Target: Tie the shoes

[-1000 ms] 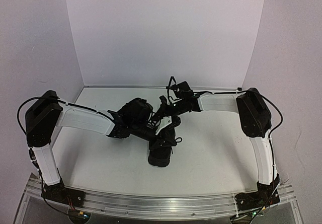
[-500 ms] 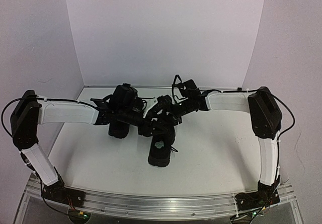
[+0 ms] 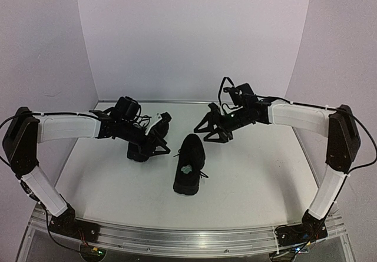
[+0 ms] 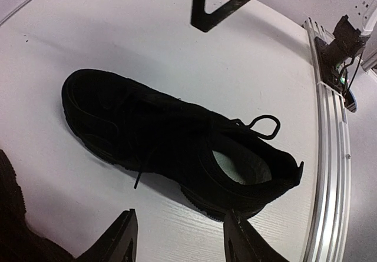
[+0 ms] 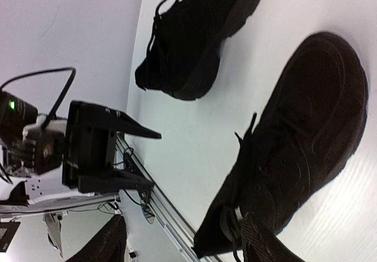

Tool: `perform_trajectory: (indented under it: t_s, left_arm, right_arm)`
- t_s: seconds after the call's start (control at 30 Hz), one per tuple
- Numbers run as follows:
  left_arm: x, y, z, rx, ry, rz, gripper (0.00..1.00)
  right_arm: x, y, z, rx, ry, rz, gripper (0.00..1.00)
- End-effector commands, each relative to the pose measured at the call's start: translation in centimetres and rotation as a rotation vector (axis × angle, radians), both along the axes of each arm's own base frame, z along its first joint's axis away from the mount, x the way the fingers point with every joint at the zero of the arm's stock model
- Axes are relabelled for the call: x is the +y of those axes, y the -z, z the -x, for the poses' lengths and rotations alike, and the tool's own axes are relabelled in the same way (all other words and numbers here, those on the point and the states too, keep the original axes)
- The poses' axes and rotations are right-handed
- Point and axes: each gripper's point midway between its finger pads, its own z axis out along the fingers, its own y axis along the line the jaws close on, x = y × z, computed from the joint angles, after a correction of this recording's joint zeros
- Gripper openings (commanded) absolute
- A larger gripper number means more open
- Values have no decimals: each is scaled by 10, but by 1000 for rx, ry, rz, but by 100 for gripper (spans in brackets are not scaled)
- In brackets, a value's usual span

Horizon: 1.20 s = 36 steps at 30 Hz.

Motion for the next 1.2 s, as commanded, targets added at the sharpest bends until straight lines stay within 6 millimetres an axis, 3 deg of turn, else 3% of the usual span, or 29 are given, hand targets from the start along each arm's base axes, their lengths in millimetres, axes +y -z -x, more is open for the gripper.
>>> perform_trajectory:
  t_s: [0.0,0.27,0.33,0.43,0.6,0.83,0.97,1.17]
  left_arm:
    - [-4,18,10,23,76,-31,50]
    - [-38,67,46,60,220,-139,46]
    - [-49,69,51,75,231,-117,45]
    - [-61,56,54,88,228,-34,44]
    - [-61,34,51,79,206,48,44]
    - [-17,21,5,36,34,34,47]
    - [-7,33,-17,-17,-33,-52,49]
    - [-19,54,-28,17,8,-80,53]
  right_arm:
    - [-15,17,46,26,-81,69,63]
    - [-17,56,103,111,-190,135,62]
    - [-21,68,110,121,-197,163,62]
    - [-26,83,115,130,-196,201,61]
    - [-32,98,103,105,-154,274,54]
    - [-43,100,66,54,-29,379,48]
    - [-51,96,52,40,8,382,44]
    - [-53,85,40,25,-3,348,46]
